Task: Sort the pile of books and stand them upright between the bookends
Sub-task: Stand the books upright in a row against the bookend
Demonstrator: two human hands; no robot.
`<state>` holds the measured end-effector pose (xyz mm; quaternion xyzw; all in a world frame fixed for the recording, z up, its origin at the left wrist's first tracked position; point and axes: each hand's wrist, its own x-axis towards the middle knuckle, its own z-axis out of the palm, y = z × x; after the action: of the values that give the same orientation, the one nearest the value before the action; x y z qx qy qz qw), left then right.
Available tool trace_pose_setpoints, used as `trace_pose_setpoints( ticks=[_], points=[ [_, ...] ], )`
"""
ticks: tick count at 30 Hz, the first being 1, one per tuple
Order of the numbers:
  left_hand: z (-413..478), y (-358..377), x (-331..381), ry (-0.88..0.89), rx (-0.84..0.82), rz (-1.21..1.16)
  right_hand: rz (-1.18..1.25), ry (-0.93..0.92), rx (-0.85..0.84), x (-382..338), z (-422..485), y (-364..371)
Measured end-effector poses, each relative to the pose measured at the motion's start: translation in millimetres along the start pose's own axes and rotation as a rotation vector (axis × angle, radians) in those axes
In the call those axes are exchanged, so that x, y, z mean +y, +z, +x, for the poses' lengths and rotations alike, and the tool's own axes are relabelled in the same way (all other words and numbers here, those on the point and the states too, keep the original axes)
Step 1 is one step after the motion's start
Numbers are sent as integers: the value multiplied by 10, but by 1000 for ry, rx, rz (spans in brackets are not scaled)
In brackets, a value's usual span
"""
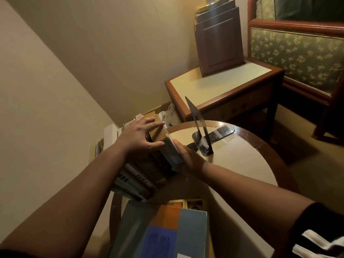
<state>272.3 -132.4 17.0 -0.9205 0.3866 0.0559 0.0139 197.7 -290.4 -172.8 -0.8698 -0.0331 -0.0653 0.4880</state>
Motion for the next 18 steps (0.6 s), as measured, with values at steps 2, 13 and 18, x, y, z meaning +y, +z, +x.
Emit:
trace_pose_setpoints(
  ticks=[2, 13, 18],
  points=[
    [-6, -12, 6, -4, -4, 4, -2, 25, -21, -66, -51, -71],
    [-77, -72, 31, -7, -37, 33, -19, 189, -45, -743, -1012, -390],
    [-104, -74, 43, -12, -22, 34, -147, 169, -421, -1045, -1432, -358]
  ],
)
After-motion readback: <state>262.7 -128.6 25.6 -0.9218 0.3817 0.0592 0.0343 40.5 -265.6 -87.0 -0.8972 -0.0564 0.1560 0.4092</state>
